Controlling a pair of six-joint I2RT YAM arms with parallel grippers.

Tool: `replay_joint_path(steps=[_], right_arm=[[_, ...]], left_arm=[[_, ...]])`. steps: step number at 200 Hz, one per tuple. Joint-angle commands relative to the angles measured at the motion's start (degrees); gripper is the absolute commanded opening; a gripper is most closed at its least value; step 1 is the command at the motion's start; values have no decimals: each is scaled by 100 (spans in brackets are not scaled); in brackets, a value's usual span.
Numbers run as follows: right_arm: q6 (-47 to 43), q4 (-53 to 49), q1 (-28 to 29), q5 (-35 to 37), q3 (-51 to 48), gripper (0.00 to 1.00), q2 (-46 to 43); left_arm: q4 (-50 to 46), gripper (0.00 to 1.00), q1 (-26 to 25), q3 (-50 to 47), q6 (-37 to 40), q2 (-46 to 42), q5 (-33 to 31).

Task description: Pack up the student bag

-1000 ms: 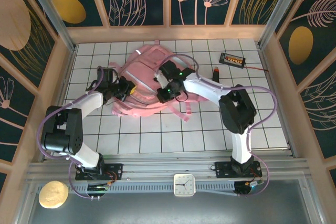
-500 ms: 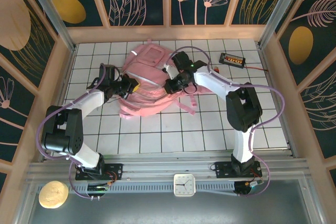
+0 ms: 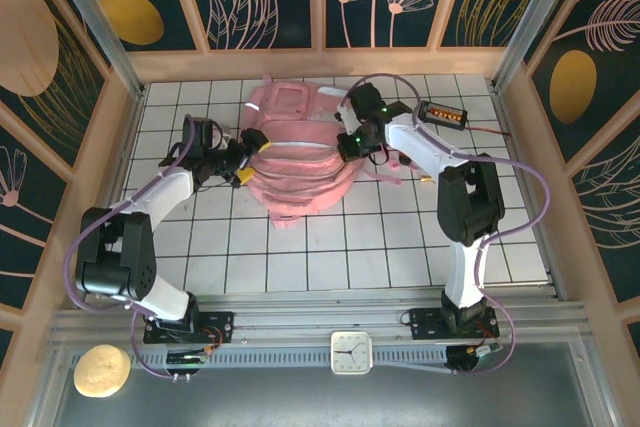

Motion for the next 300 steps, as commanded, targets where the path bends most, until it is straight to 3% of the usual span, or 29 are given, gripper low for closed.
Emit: replay_joint_path(steps=[1, 46, 52, 103, 111, 115, 118, 141, 158, 188, 200, 230, 261, 290, 300], right_arm=[[152, -44, -98, 375, 351, 0, 267], [339, -131, -149, 82, 1191, 0, 983], [384, -161, -141, 13, 1311, 5, 1060], [709, -281, -136, -110, 1100, 64, 618], [762, -298, -143, -118, 971, 80, 423], [791, -304, -139, -97, 897, 96, 314], [816, -301, -142, -87, 846, 99, 240], [1042, 200, -228, 84, 49, 99, -809], [1248, 1160, -480, 484, -953, 99, -1860], [917, 4238, -1411, 139, -3732, 99, -3789], [731, 4985, -1662, 577, -4488, 99, -4202], [197, 5212, -2273, 651, -5076, 99, -3936], [3, 6900, -2683, 969, -5943, 99, -3405], [75, 8604, -2963, 628, -6589, 99, -2981], [85, 8701, -2995, 750, -6634, 99, -2858]], left_arm=[[-334, 99, 27, 60, 544, -378, -215], [-608, 99, 27, 121, 1330, -931, -821], [-605, 99, 27, 138, 1421, -980, -872], [-826, 99, 71, 635, 2111, -1134, -938], [-834, 99, 71, 678, 2200, -1243, -1079], [-856, 99, 71, 710, 2243, -1288, -1155], [-875, 99, 71, 730, 2272, -1319, -1208], [-1024, 99, 71, 826, 2582, -1708, -1955], [-679, 99, 71, 369, 2847, -2414, -3171], [436, 99, 76, -1257, 3533, -3742, -4934], [435, 99, 87, -1587, 3750, -3877, -5302], [650, 99, 93, -2094, 3950, -3767, -5331], [1488, 99, 180, -2631, 4149, -3370, -5688], [2459, 99, 351, -3156, 4428, -3018, -5917], [2820, 99, 447, -3329, 4480, -2905, -5910]])
